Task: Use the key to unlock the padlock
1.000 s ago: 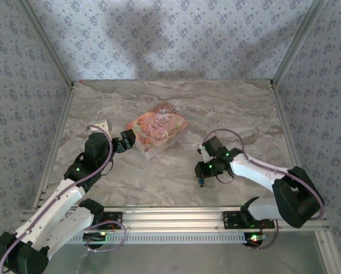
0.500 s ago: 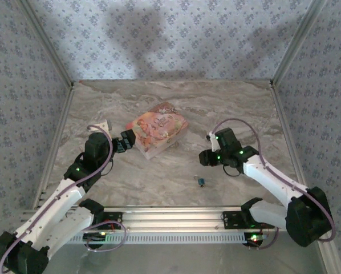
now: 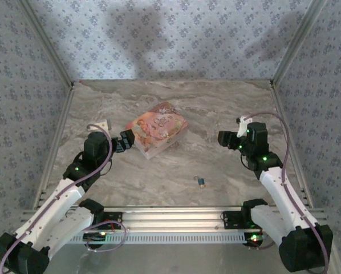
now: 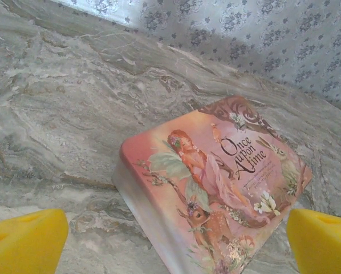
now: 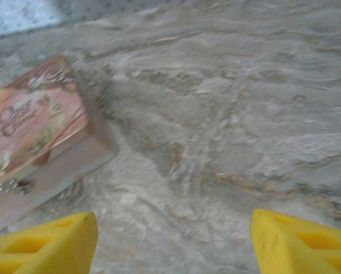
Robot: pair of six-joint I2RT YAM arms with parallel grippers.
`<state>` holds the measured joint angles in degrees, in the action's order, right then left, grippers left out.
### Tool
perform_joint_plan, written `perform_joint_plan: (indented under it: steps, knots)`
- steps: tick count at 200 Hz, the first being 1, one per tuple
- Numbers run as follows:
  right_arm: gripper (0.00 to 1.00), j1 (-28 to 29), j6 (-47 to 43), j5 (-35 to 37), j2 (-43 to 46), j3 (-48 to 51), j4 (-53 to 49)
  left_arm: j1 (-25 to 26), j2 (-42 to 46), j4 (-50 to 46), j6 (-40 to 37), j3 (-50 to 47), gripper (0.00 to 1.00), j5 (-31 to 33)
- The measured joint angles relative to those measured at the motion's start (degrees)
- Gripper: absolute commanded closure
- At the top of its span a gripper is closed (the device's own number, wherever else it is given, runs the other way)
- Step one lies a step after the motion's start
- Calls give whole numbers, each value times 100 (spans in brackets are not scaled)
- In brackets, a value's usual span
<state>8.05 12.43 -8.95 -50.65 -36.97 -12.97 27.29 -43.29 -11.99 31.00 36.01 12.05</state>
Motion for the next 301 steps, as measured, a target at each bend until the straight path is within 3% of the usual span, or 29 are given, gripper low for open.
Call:
perform_joint_plan:
  steps: [43,102,172,250,301]
  knots:
    - [0,-817,146,299,138,498,643,-31,0,0,-15,0,2,-2]
    - [0,-1215,-2,782,-50,1360,1976,-31,-2,0,-57,0,2,-2]
    - [0,-1233,-374,1215,-1517,1788,3877,-59,-114,17,-57,7,2,-2]
    - [0,-1204,-1064,737,-2892,1947,5676,-127,-404,26,-57,63,2,-4]
    - [0,-1180,-1226,570,-3648,1832,6092,-732,-697,48,-131,177,2,-98]
